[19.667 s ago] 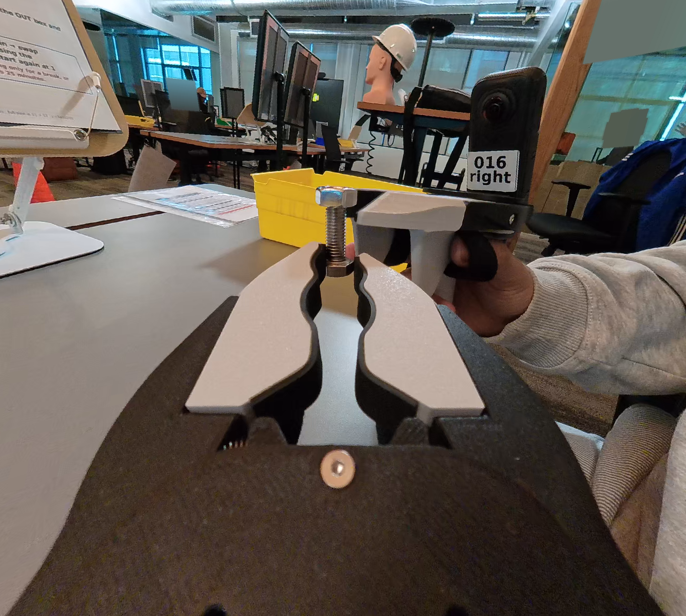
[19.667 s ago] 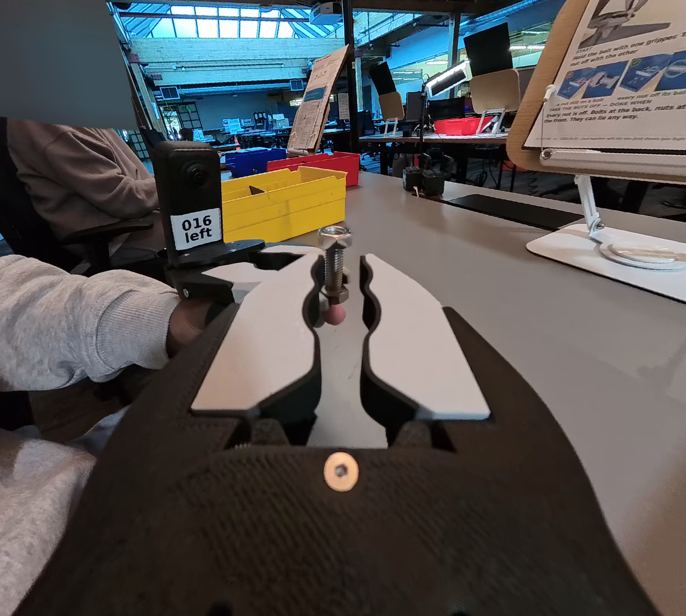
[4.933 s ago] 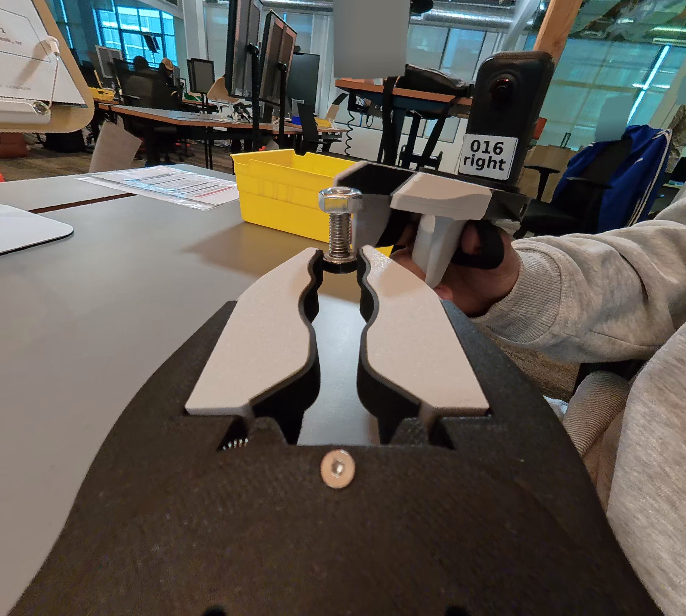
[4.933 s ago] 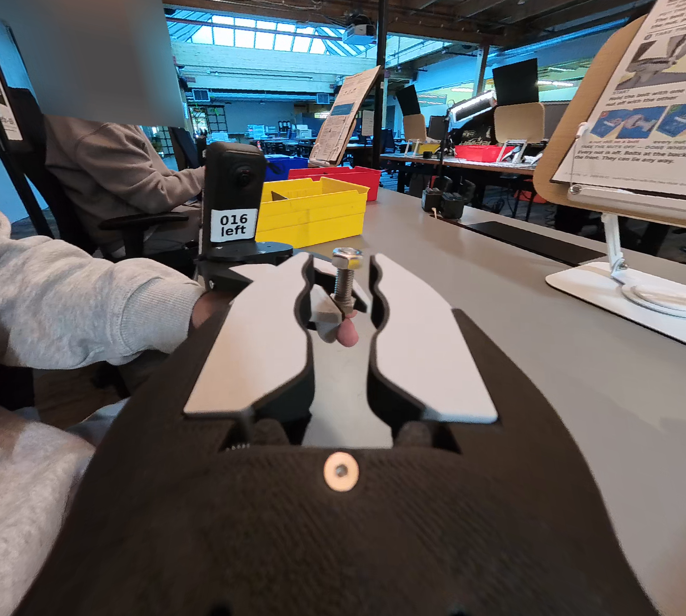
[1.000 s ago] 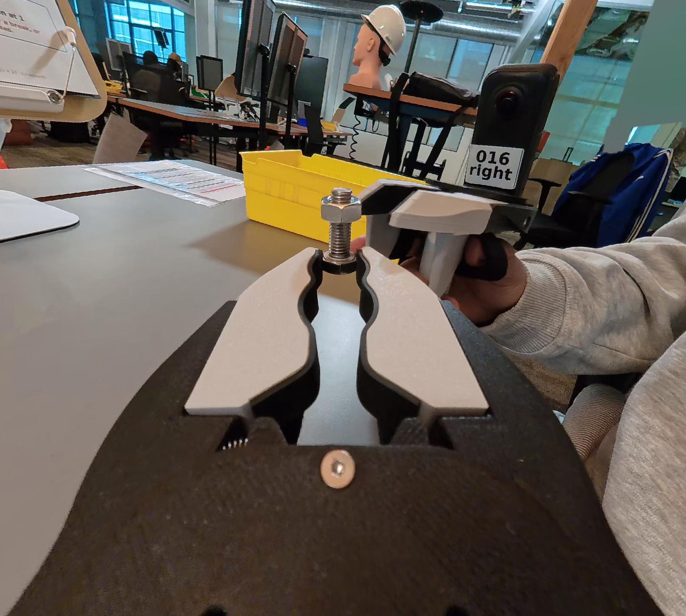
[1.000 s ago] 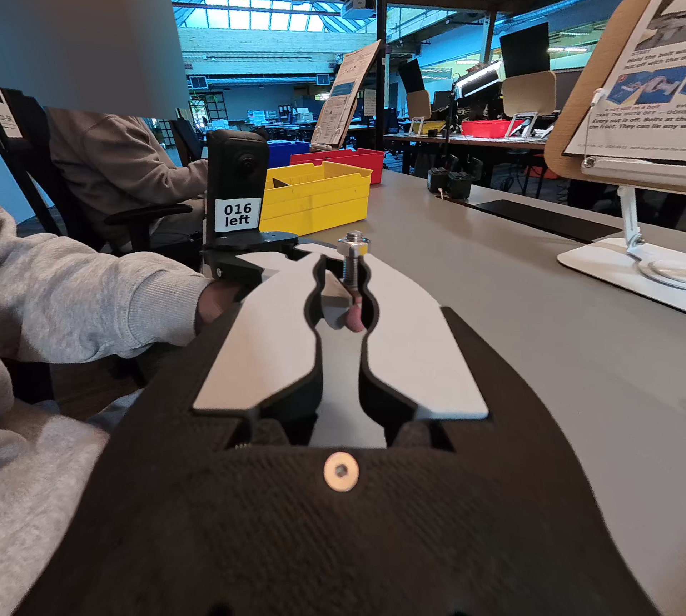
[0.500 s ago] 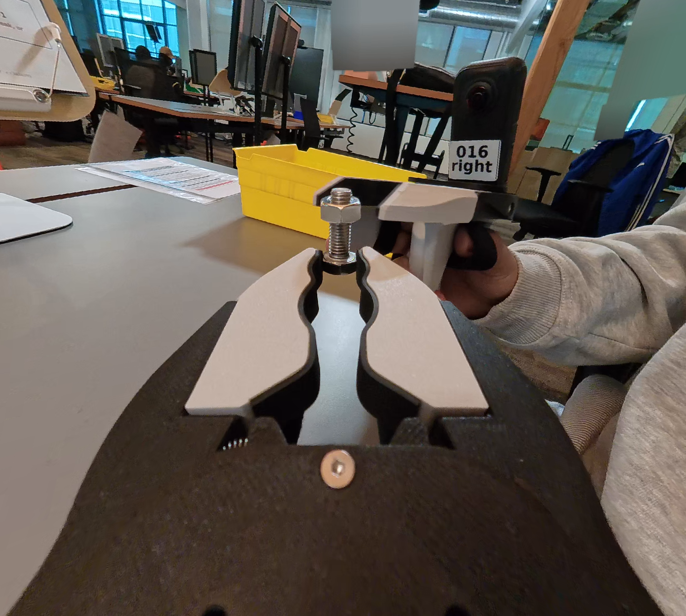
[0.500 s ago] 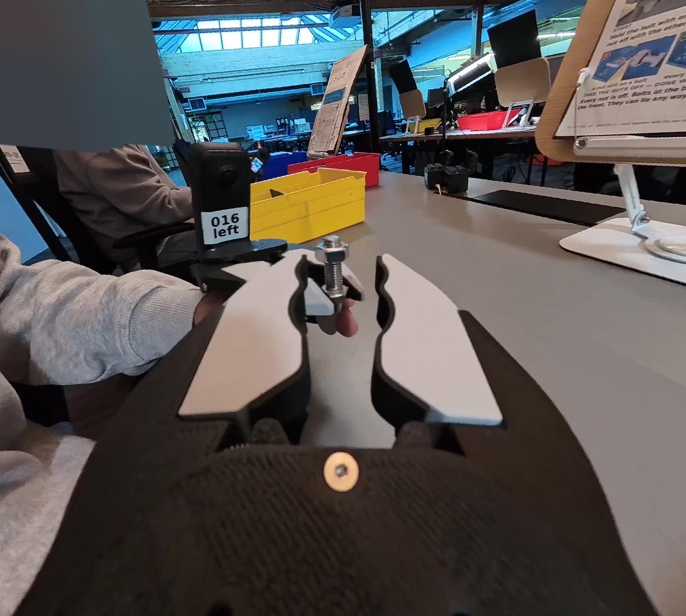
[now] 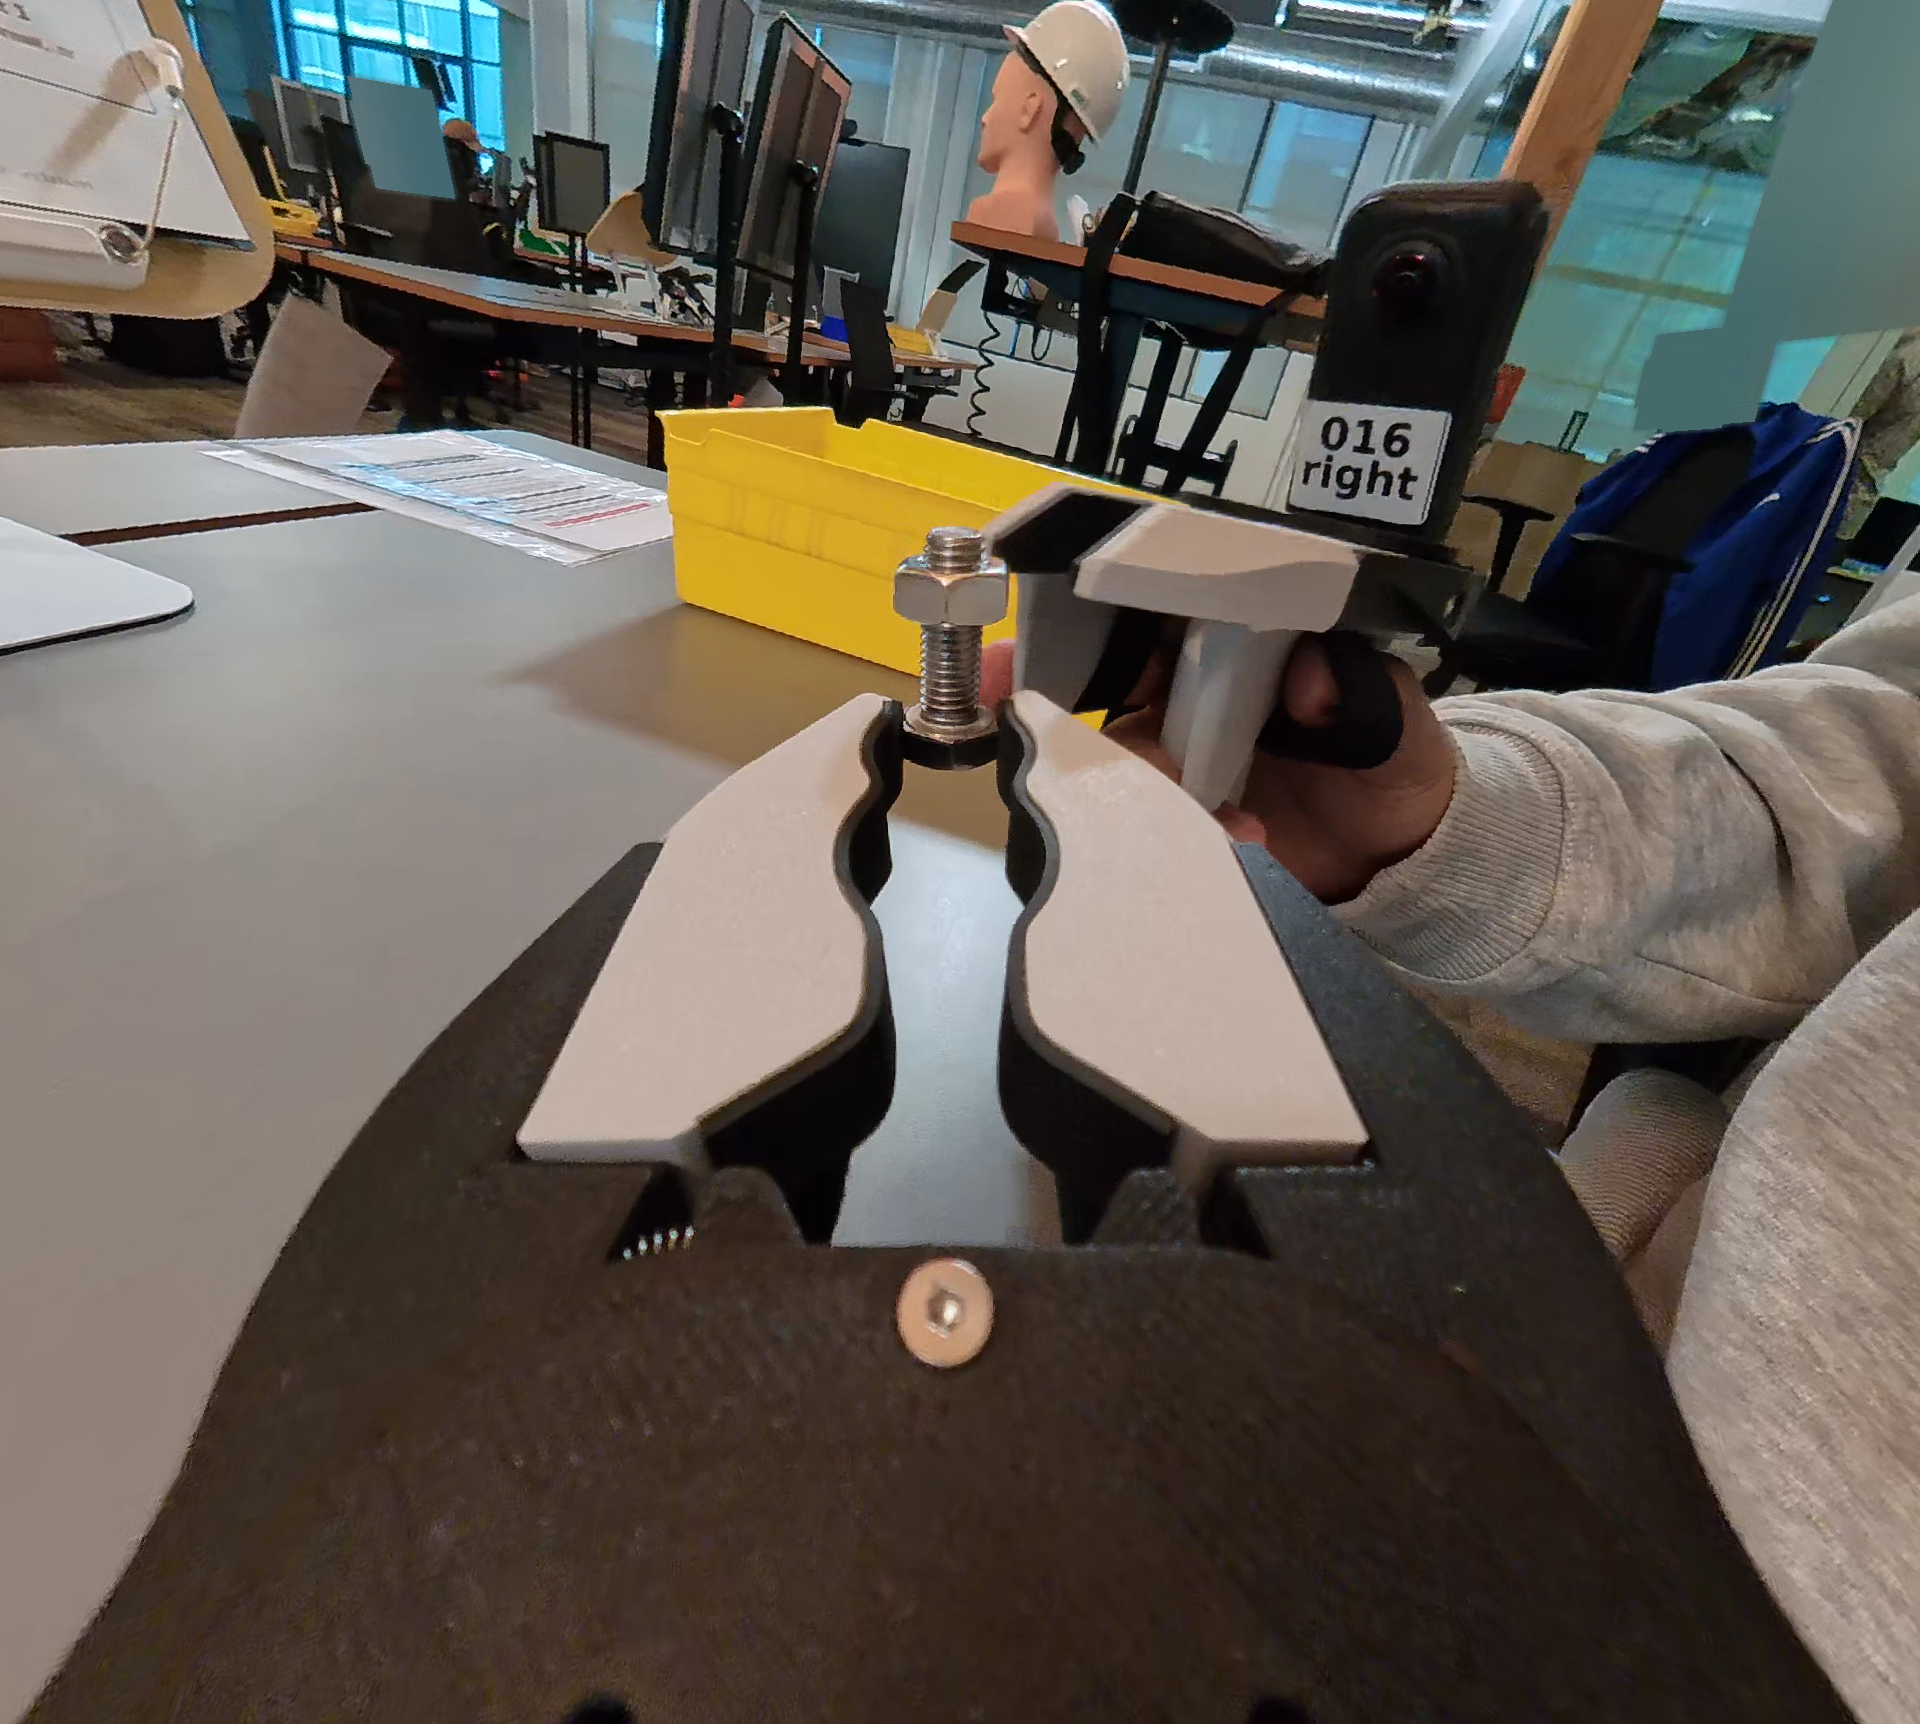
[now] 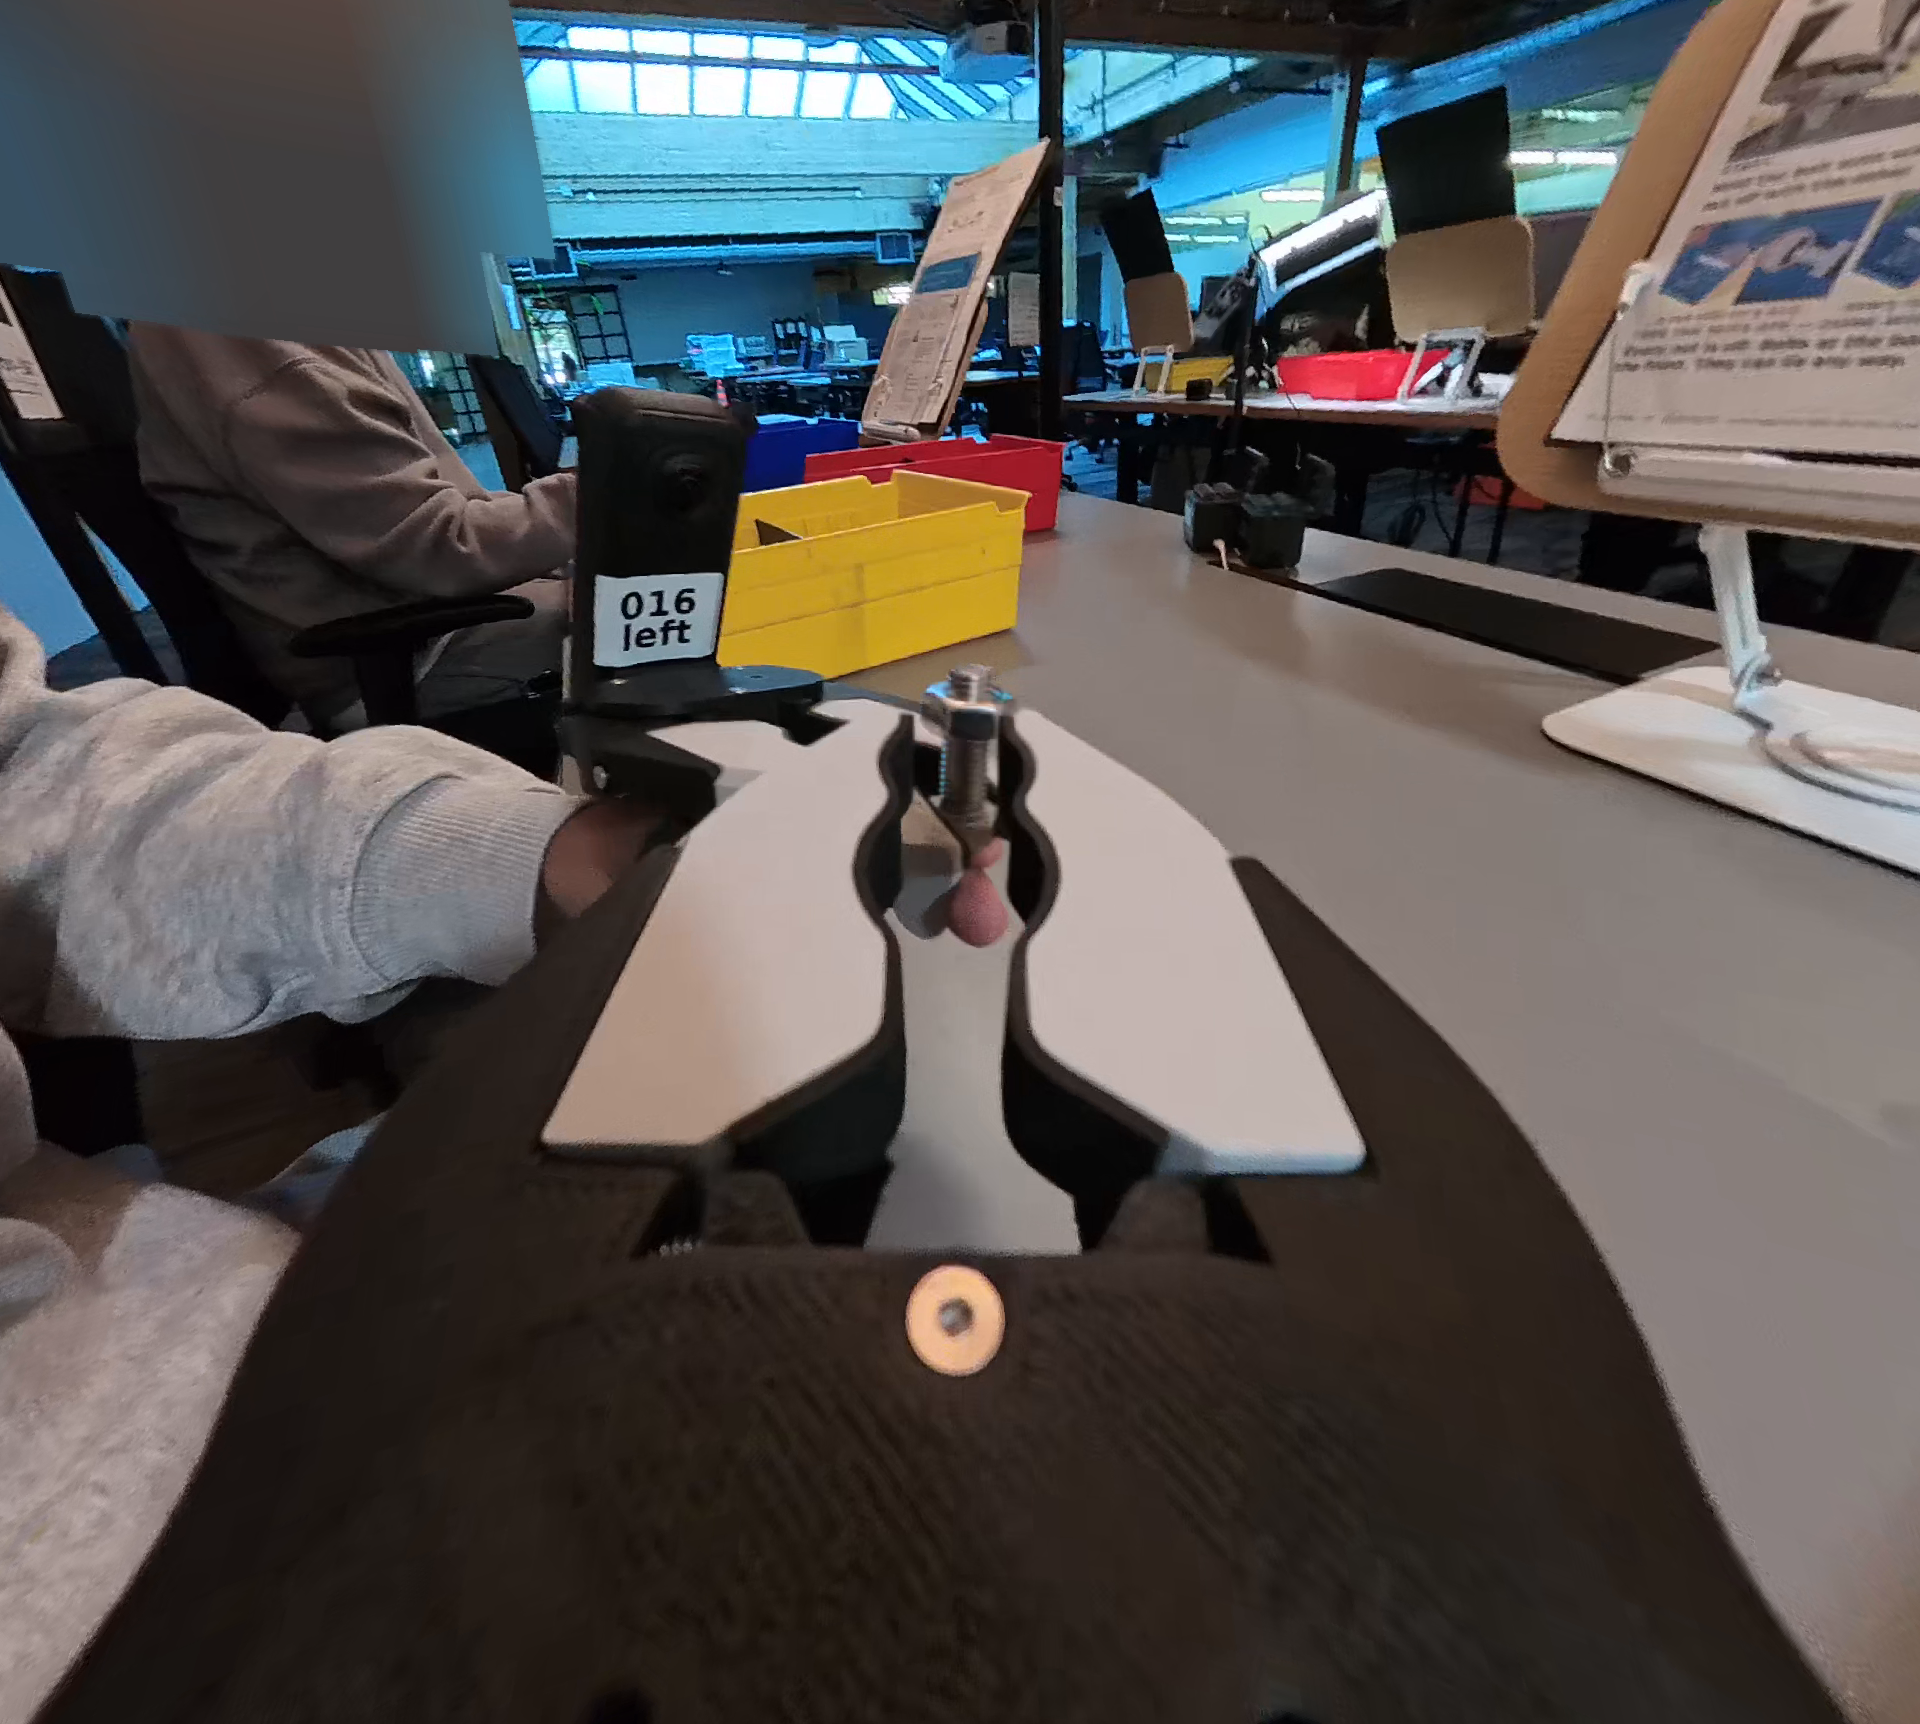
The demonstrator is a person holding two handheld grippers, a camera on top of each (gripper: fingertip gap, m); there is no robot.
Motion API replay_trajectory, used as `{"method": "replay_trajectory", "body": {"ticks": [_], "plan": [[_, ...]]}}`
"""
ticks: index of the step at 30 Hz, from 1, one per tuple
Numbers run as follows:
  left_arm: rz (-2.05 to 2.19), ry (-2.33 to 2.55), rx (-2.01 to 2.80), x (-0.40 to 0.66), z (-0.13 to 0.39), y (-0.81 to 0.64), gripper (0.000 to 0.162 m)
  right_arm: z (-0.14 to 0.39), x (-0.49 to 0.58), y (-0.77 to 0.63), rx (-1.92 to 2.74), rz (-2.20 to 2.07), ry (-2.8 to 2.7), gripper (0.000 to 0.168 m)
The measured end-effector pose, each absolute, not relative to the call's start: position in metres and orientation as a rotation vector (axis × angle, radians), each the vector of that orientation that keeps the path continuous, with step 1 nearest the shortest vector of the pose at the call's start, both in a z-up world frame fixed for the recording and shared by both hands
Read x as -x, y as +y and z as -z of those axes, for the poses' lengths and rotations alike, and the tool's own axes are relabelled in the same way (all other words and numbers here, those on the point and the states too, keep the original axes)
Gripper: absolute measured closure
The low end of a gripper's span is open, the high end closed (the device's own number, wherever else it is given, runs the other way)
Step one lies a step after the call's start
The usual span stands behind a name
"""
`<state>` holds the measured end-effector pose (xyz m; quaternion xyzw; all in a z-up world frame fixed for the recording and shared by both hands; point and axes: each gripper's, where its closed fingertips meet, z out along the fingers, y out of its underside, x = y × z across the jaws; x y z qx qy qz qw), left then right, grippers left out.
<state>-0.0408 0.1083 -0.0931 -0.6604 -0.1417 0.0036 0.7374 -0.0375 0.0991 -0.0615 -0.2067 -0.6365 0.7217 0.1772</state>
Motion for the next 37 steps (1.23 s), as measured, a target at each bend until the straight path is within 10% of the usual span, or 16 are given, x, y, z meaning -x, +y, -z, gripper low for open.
{"method": "replay_trajectory", "body": {"ticks": [28, 32, 37], "plan": [[0.035, -0.283, 1.449, 0.032, 0.092, 0.112, 0.143, 0.078, 0.036, 0.092, 0.692, -2.106, -1.977, 0.159], [0.023, -0.297, 1.436, 0.034, 0.090, 0.112, 0.108, 0.054, 0.040, 0.109, 0.660, -2.021, -1.902, 0.159], [0.039, -0.299, 1.456, 0.033, 0.094, 0.114, 0.115, -0.010, 0.057, 0.198, 0.659, -1.614, -1.783, 0.159]]}}
